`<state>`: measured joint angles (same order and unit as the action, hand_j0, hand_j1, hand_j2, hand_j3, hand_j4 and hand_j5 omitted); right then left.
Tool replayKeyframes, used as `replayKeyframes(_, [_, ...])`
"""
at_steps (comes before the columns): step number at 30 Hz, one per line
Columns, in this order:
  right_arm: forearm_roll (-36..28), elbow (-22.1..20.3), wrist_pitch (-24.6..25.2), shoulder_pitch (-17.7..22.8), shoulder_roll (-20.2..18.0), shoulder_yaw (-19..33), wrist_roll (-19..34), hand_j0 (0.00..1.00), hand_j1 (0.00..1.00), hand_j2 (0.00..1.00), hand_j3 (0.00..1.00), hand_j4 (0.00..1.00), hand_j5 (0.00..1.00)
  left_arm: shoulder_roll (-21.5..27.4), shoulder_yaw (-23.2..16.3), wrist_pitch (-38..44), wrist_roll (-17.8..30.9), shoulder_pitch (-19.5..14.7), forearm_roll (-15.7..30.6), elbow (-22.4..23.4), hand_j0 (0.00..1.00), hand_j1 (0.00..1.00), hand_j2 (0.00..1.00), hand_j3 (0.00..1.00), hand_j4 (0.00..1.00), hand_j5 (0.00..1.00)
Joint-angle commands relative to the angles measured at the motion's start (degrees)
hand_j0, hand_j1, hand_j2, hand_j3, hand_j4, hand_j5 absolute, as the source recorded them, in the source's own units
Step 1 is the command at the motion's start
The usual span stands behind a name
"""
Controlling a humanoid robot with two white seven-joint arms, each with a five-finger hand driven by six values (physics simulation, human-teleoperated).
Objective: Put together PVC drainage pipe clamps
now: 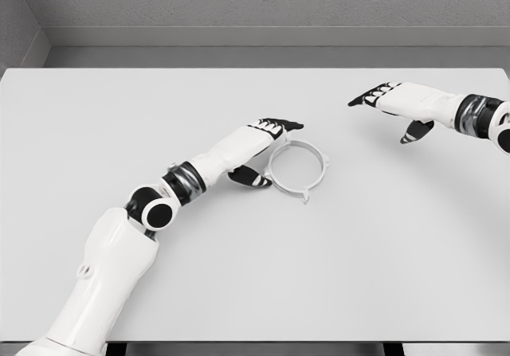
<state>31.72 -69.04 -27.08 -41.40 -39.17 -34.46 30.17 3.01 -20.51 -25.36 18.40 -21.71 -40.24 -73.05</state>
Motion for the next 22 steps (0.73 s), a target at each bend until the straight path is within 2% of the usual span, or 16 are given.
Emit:
replayKeyframes(1, [-0.2,0.0,0.1,0.0,-0.1,0.1,0.0,1.0,1.0,1.0,1.0,1.0,1.0,0.1,0.0,0.0,0.0,0.0,0.5,-0.3,1.0,1.0,1.0,1.0,1.0,1.0])
replayKeyframes(5, [-0.2,0.0,0.1,0.0,-0.9,0.2,0.0,1.0,1.0,1.0,1.0,1.0,1.0,0.9,0.4,0.0,0.0,1.4,1.0,-3.8,1.0,1.0,1.0,1.0,1.0,1.0])
replayKeyframes(6, [-0.2,0.0,0.1,0.0,-0.9,0.2,-0.1,1.0,1.0,1.0,1.0,1.0,1.0,1.4,0.7,0.0,0.0,2.3,1.4,-6.1,1.0,1.0,1.0,1.0,1.0,1.0])
replayKeyframes(7, [-0.3,0.0,0.1,0.1,-1.2,0.2,-0.1,1.0,1.0,1.0,1.0,1.0,1.0,4.4,1.0,0.5,0.0,3.9,3.2,-10.2,1.0,1.0,1.0,1.0,1.0,1.0])
replayKeyframes(9, [-0.3,-0.1,0.1,0.1,-1.9,0.3,-0.1,1.0,1.0,1.0,1.0,1.0,1.0,13.8,2.1,0.1,0.0,6.2,12.7,-16.5,1.0,1.0,1.0,1.0,1.0,1.0])
replayKeyframes(10, [-0.3,-0.2,0.0,0.0,-2.3,0.4,-0.1,1.0,1.0,1.0,1.0,1.0,1.0,18.2,5.2,-1.5,0.0,7.3,17.7,-19.4,1.0,1.0,1.0,1.0,1.0,1.0])
replayKeyframes(11, [-0.3,-0.2,0.0,-0.2,-2.5,0.4,-0.1,1.0,1.0,1.0,1.0,1.0,1.0,20.4,9.3,-7.6,0.0,8.5,20.3,-20.1,1.0,1.0,1.0,1.0,1.0,1.0])
replayKeyframes(13, [-0.3,-0.2,0.0,-0.3,-2.9,0.4,-0.1,1.0,1.0,1.0,1.0,1.0,1.0,22.4,16.9,-9.6,0.0,10.2,22.7,-19.7,1.0,1.0,1.0,1.0,1.0,1.0])
replayKeyframes(14, [-0.3,-0.2,0.0,-0.3,-3.9,0.4,-0.1,1.0,1.0,1.0,1.0,1.0,1.0,25.9,18.8,-9.6,0.0,11.0,22.1,-19.3,1.0,1.0,1.0,1.0,1.0,1.0])
replayKeyframes(15, [-0.3,-0.3,0.0,-0.3,-4.3,0.4,0.0,1.0,1.0,1.0,1.0,1.0,1.0,28.6,18.9,-9.6,0.0,11.3,21.8,-18.7,1.0,1.0,1.0,1.0,1.0,1.0])
replayKeyframes(17, [-0.3,-3.0,0.0,0.0,-6.7,0.2,0.0,1.0,1.0,1.0,1.0,1.0,1.0,32.8,18.9,-9.6,0.1,11.3,21.2,-15.1,1.0,1.0,1.0,1.0,1.0,1.0])
replayKeyframes(19, [-0.2,-3.6,0.1,0.2,-7.0,0.2,0.1,1.0,1.0,1.0,1.0,1.0,1.0,34.8,18.9,-9.6,0.1,11.3,19.8,-12.8,1.0,1.0,1.0,1.0,1.0,1.0])
replayKeyframes(21, [-0.2,-3.8,0.1,0.2,-7.0,0.2,0.1,1.0,1.0,1.0,1.0,1.0,1.0,35.9,18.8,-9.6,0.1,11.5,14.3,-12.0,1.0,1.0,1.0,1.0,1.0,1.0])
replayKeyframes(22, [-0.2,-3.8,0.2,0.2,-7.0,0.2,0.1,1.0,1.0,1.0,1.0,1.0,1.0,35.9,18.8,-9.6,0.1,11.5,14.3,-11.9,1.0,1.0,1.0,1.0,1.0,1.0])
